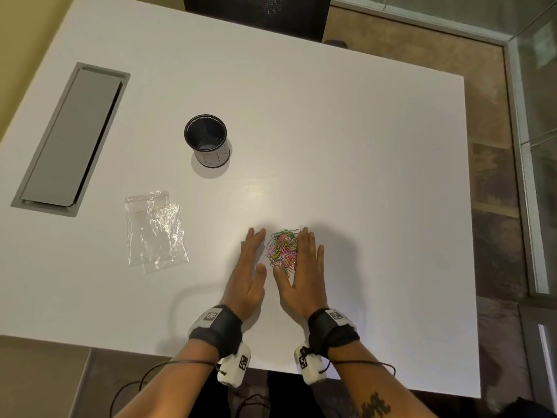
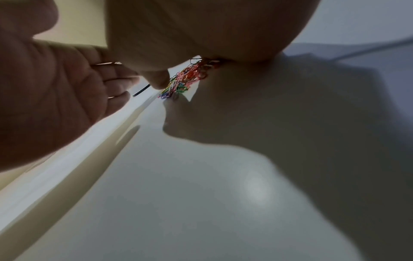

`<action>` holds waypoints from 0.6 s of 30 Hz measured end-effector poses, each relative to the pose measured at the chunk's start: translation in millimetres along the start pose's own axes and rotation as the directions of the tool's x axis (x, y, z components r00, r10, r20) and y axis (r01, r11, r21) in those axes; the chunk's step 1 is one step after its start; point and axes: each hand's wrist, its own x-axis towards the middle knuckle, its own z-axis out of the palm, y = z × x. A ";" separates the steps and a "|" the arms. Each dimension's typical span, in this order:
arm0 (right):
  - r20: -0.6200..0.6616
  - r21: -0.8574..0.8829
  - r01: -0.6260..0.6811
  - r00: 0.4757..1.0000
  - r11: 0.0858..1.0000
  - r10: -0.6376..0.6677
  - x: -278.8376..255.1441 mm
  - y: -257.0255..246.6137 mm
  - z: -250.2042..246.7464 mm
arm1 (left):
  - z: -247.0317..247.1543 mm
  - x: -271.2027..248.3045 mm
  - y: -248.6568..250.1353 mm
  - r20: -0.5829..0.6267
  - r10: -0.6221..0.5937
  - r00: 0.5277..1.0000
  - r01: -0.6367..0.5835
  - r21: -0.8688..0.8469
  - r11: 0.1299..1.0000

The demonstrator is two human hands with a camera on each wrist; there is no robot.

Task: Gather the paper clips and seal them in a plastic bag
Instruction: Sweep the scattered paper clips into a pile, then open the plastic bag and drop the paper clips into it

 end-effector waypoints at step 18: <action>-0.006 0.105 0.127 0.992 0.986 -0.127 29.8 -21.9 -16.6 | -124.9 -37.9 -31.6 -0.441 -0.016 0.897 0.084 0.136 0.987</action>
